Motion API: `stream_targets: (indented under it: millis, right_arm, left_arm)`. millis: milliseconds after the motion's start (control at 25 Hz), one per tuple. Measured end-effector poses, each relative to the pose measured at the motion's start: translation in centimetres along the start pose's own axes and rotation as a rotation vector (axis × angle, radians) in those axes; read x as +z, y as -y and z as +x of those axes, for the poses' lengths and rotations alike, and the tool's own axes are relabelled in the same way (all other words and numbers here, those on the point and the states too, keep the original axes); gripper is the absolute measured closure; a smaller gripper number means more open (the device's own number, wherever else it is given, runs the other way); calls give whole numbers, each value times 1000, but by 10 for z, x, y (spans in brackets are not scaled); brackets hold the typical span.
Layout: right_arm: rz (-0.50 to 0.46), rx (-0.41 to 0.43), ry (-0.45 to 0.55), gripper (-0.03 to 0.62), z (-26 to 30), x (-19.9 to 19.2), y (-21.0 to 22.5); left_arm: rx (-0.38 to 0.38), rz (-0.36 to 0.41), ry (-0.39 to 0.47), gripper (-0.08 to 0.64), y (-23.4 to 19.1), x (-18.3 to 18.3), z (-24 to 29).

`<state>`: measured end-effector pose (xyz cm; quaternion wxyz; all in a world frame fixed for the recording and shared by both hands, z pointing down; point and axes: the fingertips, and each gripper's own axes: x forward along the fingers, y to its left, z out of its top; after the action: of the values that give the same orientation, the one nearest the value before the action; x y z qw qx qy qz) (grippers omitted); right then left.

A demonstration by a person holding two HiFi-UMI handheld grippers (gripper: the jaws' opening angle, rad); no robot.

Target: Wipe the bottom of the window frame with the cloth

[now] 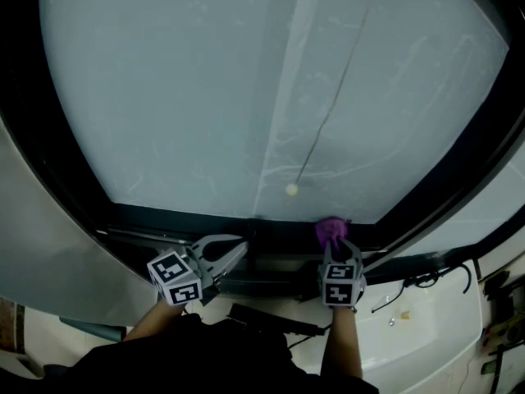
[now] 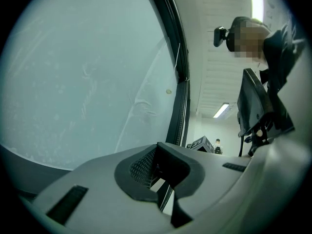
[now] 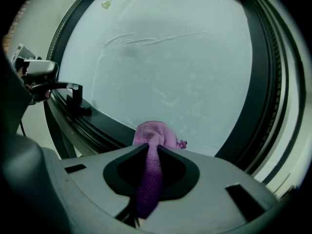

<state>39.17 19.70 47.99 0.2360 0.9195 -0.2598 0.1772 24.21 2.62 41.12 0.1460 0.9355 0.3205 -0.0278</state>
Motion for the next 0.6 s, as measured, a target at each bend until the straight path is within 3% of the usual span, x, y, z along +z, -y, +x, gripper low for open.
stream_targets:
  millis: [240, 600]
  right_arm:
    - [-112, 35, 7, 529, -1, 10, -26]
    - [-67, 87, 1, 531, 2, 20, -44]
  left_arm:
    - [23, -9, 4, 560, -4, 1, -12]
    - [66, -5, 11, 560, -14, 7, -38]
